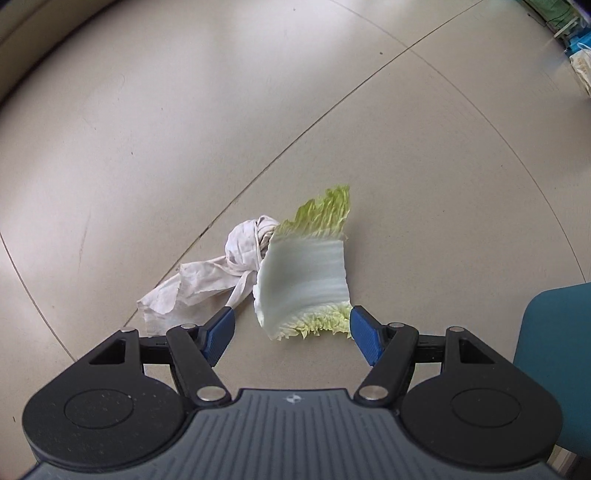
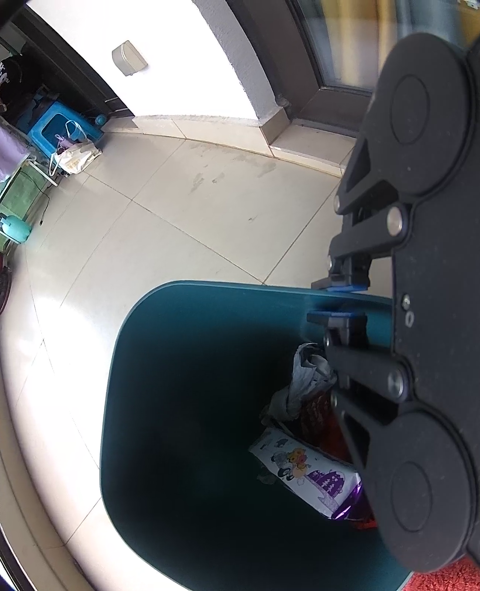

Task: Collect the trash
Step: 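Move the left tool to the pale cabbage leaf and grasp it, then carry the cabbage leaf with the left tool into the bin and release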

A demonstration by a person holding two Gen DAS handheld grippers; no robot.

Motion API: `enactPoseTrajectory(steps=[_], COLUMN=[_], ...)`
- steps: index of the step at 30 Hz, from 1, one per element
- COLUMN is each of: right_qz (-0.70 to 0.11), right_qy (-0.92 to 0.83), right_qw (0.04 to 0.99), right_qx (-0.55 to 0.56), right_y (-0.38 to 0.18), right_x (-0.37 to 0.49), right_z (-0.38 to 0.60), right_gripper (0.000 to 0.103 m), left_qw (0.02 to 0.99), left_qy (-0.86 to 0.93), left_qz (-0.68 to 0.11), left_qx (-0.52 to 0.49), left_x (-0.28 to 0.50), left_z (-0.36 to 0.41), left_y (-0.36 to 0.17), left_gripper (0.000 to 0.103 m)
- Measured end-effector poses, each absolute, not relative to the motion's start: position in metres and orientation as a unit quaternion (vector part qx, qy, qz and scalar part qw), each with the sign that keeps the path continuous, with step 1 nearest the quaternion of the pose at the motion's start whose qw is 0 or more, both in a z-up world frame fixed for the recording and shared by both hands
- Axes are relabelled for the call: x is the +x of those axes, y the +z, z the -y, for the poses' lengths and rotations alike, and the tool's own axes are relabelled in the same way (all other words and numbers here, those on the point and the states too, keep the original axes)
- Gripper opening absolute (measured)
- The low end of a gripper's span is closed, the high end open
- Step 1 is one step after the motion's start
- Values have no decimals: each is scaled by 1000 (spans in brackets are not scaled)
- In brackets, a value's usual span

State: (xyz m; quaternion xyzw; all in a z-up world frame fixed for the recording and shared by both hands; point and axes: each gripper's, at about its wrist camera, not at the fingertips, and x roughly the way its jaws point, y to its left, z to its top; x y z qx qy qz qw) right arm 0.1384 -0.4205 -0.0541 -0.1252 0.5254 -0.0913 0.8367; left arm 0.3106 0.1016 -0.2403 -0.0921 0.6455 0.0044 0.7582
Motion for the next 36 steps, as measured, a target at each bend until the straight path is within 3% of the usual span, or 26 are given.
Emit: enactPoseTrajectory(steps=[7, 9, 13, 15, 21, 26, 36], right_qz=[-531, -533, -536, -538, -540, -538, -534], right_qy=[-109, -115, -122, -125, -130, -128, -116], right_qw=[830, 828, 825, 824, 822, 823, 826], right_qx=[-129, -129, -129, -127, -129, -131, -141], right_y=[-56, -58, -60, -60, -60, -60, -61], right_x=[143, 143, 142, 141, 141, 141, 138], right_z=[418, 417, 416, 416, 415, 415, 415], right_gripper=[10, 11, 11, 11, 12, 12, 12], left_qw=[738, 738, 738, 738, 755, 767, 777], left_qy=[20, 22, 30, 41, 46, 43, 28], left_qz=[-664, -664, -665, -666, -650, -637, -624], left_qx=[-115, -114, -110, -97, -72, -68, -76], left_x=[318, 319, 325, 326, 321, 315, 287], left_z=[-103, -102, -98, -96, -89, -84, -82], left_y=[-281, -284, -289, -292, -280, -261, -192], left_gripper=[65, 55, 44, 30, 15, 9, 9])
